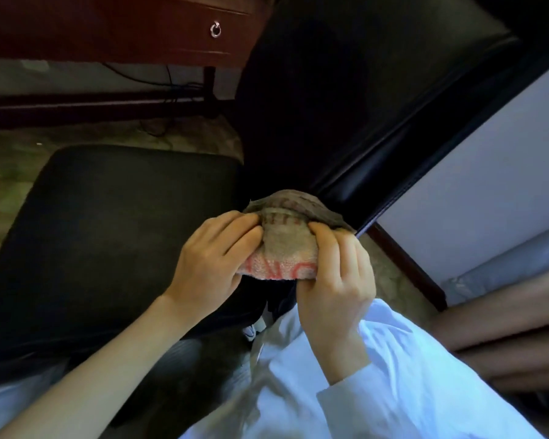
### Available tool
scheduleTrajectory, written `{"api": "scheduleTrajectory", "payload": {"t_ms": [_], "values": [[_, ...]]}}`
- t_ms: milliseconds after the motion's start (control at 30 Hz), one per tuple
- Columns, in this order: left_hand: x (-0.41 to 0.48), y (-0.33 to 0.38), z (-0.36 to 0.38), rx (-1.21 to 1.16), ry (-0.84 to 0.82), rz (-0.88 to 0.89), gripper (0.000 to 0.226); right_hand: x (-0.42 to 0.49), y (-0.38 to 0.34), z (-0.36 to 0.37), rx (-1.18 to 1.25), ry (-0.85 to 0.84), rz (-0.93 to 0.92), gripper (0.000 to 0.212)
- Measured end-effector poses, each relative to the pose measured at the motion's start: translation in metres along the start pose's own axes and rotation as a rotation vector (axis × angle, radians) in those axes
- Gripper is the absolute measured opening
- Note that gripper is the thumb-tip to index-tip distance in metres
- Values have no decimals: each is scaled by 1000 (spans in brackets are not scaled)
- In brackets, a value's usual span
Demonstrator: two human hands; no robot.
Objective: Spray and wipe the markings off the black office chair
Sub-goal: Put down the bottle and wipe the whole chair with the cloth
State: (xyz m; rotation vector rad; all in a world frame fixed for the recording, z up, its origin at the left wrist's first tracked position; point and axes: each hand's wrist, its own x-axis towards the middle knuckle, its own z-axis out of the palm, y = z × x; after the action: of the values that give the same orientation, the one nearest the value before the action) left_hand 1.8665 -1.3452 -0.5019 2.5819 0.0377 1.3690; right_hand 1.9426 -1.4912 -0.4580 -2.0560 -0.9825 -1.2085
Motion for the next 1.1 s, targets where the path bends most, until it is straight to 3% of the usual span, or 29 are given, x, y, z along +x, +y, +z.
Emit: {"api": "scheduleTrajectory", "payload": {"t_ms": [100, 167, 233, 300, 400, 533, 833, 967, 1100], "values": [[-25, -11, 6, 42, -118, 66, 37, -43, 4, 17, -8, -108, 24, 37], [-46, -16, 11, 91, -285, 100, 38, -76, 7, 29, -29, -238, 45, 35], [-63, -17, 16, 99, -477, 64, 49, -100, 6, 40, -22, -387, 69, 42], [-72, -16, 20, 88, -554, -12, 56, -111, 6, 49, 2, -484, 123, 42], [-66, -13, 20, 66, -470, -36, 50, -102, 6, 46, 48, -483, 213, 45], [-35, -6, 5, 48, -256, 77, 30, -61, 10, 18, 158, -233, 118, 39], [64, 17, -30, 92, 121, 108, 24, 67, 12, -23, 224, 157, -16, 38], [72, 9, -15, 66, 101, 75, 29, 65, 14, -8, 109, 103, -41, 39], [21, -9, 16, 16, -24, 34, 38, 9, 26, 20, 58, 15, -83, 26]]}}
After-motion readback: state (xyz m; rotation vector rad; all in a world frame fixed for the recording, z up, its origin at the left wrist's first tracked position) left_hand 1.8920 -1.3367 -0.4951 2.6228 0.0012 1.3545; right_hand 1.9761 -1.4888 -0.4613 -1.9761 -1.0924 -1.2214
